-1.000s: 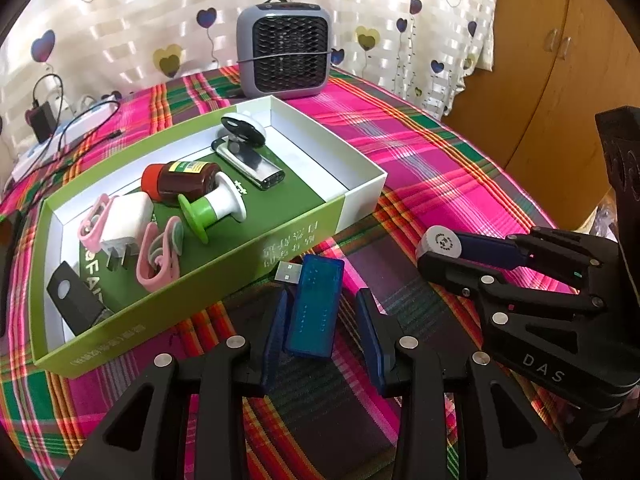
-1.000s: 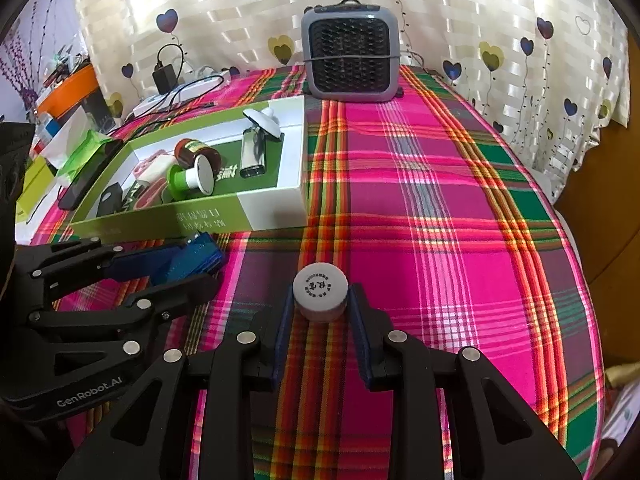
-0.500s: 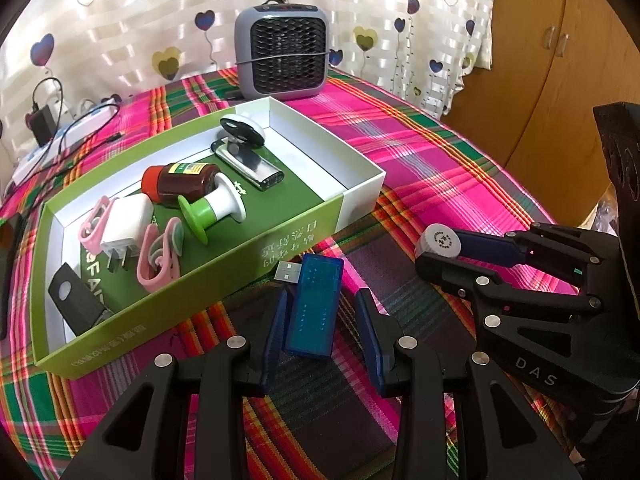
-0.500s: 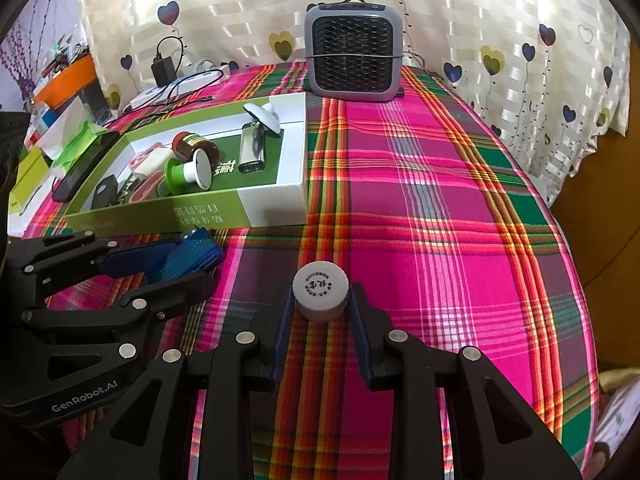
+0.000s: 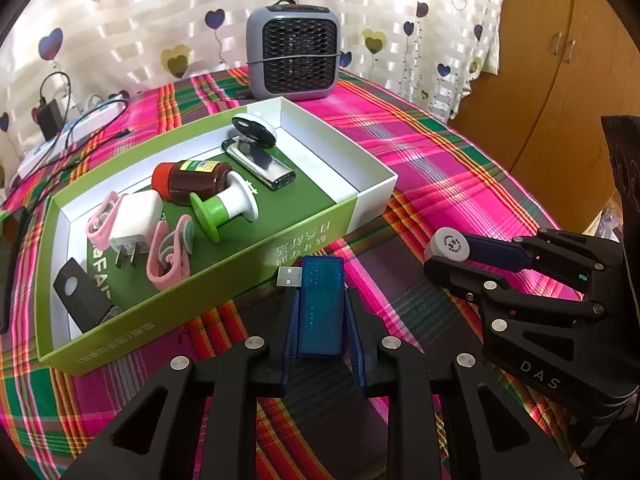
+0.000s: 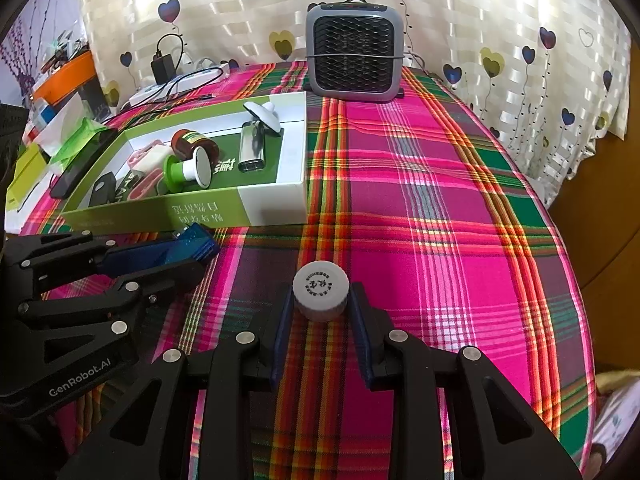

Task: Organize rigid objects
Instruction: 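Grasp the blue USB stick with the left tool while the right tool holds the white container, then carry the USB stick over the green box with the left tool while the right tool carries the container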

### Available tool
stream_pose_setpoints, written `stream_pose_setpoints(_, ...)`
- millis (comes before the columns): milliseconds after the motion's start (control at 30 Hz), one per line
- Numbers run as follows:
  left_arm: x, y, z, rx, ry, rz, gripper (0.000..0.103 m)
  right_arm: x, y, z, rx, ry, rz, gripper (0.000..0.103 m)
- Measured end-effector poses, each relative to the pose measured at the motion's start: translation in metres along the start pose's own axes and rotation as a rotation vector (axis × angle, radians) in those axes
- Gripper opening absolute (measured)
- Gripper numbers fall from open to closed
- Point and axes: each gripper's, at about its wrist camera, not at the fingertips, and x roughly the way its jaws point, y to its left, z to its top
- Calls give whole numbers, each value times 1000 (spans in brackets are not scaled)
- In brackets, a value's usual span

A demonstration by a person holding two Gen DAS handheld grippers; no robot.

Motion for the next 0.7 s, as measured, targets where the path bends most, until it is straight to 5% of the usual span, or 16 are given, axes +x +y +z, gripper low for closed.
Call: stream_pose_setpoints(700,-2,1,0,1,-1,11,21,0,0,0,-5,1,-6,29)
